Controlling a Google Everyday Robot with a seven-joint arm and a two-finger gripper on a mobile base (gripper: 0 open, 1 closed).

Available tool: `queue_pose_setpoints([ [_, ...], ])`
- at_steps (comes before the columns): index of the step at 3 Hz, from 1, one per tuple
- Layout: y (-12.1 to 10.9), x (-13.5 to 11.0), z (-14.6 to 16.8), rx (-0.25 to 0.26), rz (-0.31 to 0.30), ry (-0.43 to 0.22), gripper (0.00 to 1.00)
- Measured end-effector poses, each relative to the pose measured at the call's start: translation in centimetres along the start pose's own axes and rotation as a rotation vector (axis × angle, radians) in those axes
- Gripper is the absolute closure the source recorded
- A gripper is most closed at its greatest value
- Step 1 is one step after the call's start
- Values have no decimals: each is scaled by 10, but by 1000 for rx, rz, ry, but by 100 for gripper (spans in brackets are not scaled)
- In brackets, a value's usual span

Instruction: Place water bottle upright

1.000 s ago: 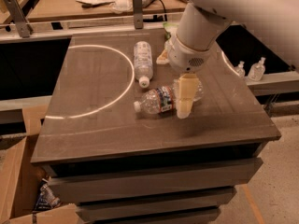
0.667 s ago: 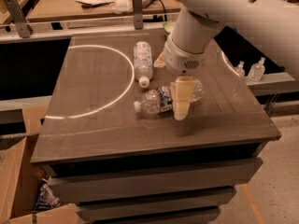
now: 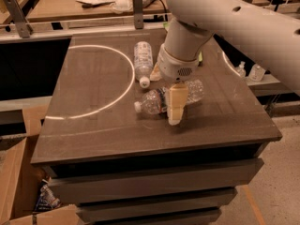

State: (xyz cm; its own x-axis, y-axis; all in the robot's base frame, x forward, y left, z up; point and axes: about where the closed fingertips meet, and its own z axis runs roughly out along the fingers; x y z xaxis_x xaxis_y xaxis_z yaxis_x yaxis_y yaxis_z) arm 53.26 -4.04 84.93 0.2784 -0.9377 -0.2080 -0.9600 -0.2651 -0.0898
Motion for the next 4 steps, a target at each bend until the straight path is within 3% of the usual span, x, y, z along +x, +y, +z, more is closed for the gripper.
queue_pose_setpoints([
  [2,11,1,11,-57,-17,32,63],
  [3,12,0,0,-41,7,40,85],
  [4,8,-6,-31,35,19,-63,100],
])
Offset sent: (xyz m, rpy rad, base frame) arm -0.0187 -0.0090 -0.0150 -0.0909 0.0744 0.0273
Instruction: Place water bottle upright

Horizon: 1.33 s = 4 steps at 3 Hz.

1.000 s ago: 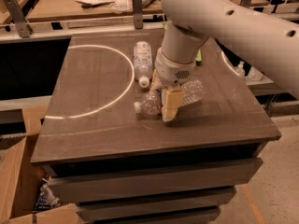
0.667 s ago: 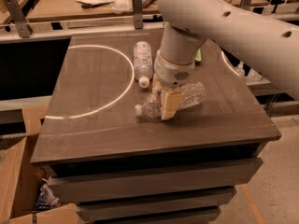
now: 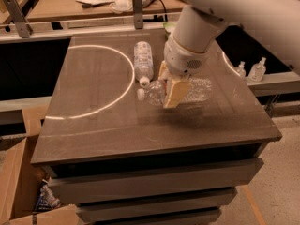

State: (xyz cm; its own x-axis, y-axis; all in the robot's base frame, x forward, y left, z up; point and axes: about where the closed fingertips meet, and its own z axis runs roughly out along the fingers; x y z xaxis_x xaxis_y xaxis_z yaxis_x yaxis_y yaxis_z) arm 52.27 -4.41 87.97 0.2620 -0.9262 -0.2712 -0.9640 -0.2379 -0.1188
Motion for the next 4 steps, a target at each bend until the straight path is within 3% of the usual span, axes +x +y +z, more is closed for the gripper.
queue_pose_setpoints([
  [2,-11,-13,-65,142,45,-414,100],
  [3,-13,-23,-84,182,94,-724,100],
  [4,-16,-28,-94,200,168,-957,100],
])
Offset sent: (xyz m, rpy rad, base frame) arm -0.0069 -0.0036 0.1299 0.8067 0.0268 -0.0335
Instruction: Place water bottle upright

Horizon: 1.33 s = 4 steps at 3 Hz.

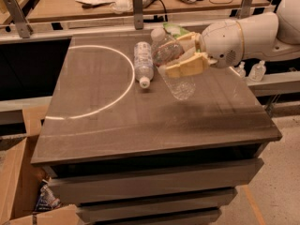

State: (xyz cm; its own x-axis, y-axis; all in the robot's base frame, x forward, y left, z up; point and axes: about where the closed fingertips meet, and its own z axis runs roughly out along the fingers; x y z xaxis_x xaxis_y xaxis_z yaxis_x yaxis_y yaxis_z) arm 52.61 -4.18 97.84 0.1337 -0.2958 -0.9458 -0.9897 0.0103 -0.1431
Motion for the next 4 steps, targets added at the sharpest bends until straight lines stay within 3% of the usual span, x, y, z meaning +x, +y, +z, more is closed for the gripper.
queue_pose_setpoints([
  [1,-2,-2,1,19,33,-89,100],
  [3,-9,10,4,41,34,-247,100],
  [4,-11,19,8,36,41,-284,100],
])
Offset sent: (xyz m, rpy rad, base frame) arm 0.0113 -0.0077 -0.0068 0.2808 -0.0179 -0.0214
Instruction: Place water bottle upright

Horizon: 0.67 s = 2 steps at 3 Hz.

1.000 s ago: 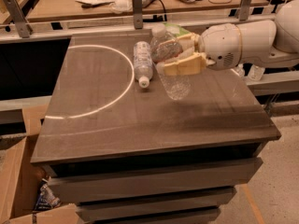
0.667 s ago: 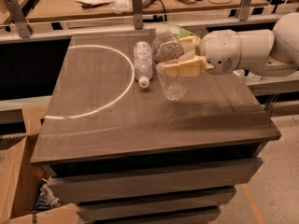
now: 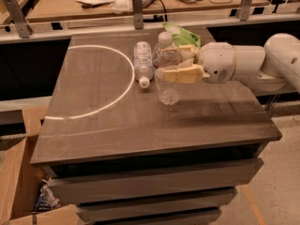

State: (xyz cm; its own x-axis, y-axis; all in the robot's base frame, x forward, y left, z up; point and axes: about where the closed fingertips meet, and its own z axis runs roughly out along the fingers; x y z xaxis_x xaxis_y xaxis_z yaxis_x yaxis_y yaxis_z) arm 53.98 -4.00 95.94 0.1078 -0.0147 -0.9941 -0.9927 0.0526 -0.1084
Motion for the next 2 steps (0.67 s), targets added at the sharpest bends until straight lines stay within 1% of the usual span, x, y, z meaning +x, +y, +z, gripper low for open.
queue_pose_setpoints([
  [1,-3,10,-3,16,14,-13,98],
  [2,-4,15,-4,26,23,-12,75],
])
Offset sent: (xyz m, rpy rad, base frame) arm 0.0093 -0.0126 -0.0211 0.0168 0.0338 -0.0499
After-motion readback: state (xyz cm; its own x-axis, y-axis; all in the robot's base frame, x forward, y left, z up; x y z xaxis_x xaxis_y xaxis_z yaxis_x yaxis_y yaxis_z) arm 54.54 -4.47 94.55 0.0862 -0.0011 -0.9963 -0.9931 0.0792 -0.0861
